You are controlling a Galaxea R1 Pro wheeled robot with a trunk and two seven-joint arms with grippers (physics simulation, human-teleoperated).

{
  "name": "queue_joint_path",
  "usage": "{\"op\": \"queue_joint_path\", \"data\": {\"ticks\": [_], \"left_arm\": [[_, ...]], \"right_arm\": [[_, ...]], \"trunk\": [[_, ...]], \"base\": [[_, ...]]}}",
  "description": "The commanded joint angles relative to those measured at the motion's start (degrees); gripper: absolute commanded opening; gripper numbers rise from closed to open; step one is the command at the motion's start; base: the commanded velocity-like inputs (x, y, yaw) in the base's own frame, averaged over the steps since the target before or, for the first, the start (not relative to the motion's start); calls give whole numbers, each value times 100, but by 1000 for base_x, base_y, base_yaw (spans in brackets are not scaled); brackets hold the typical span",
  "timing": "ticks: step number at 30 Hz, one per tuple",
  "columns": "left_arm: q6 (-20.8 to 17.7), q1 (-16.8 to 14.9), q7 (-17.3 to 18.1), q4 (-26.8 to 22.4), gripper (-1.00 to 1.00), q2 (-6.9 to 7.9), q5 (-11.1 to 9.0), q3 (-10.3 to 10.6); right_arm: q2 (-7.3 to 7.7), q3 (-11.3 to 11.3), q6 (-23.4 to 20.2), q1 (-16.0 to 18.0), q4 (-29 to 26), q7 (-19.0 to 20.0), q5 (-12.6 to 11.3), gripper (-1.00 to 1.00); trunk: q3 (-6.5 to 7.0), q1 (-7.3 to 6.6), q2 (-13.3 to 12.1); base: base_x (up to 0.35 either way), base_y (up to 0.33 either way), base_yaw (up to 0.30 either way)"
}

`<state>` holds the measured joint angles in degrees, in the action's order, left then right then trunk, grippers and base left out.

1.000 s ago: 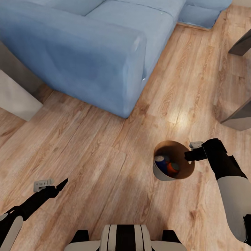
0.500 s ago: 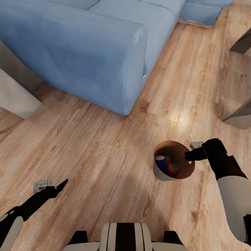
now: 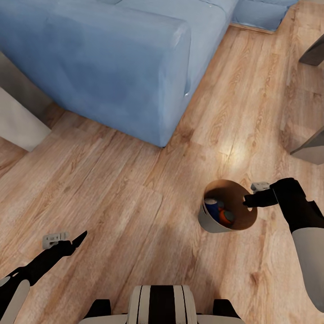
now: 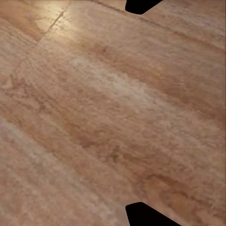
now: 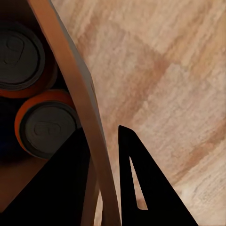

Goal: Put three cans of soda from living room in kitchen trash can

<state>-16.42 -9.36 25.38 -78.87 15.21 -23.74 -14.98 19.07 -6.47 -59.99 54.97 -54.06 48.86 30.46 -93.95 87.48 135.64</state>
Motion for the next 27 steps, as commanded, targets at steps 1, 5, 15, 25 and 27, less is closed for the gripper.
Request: {"op": "queue_joint_path", "data": {"ticks": [1, 5, 15, 25, 27], "left_arm": [[3, -4, -13, 3, 100, -1, 1, 4], [6, -4, -31, 3, 100, -2, 1, 4], [7, -4, -34, 3, 100, -5, -2, 4], [7, -4, -36, 3, 100, -8, -7, 4], [25, -4, -35, 3, 100, -8, -5, 4]], "right_arm": [[-378, -12, -1, -4, 27, -473, 171, -100], [-378, -12, -1, -4, 27, -473, 172, -100], [-378, -13, -1, -4, 27, -473, 179, -100], [-370, -27, -1, -4, 27, -473, 180, 100], [-369, -28, -1, -4, 27, -473, 180, 100]], "trunk": [[-2, 4, 1], [-2, 4, 1], [-2, 4, 1], [-2, 4, 1], [-2, 4, 1]], "base": [[0, 0, 0], [0, 0, 0], [0, 0, 0], [0, 0, 0], [0, 0, 0]]}}
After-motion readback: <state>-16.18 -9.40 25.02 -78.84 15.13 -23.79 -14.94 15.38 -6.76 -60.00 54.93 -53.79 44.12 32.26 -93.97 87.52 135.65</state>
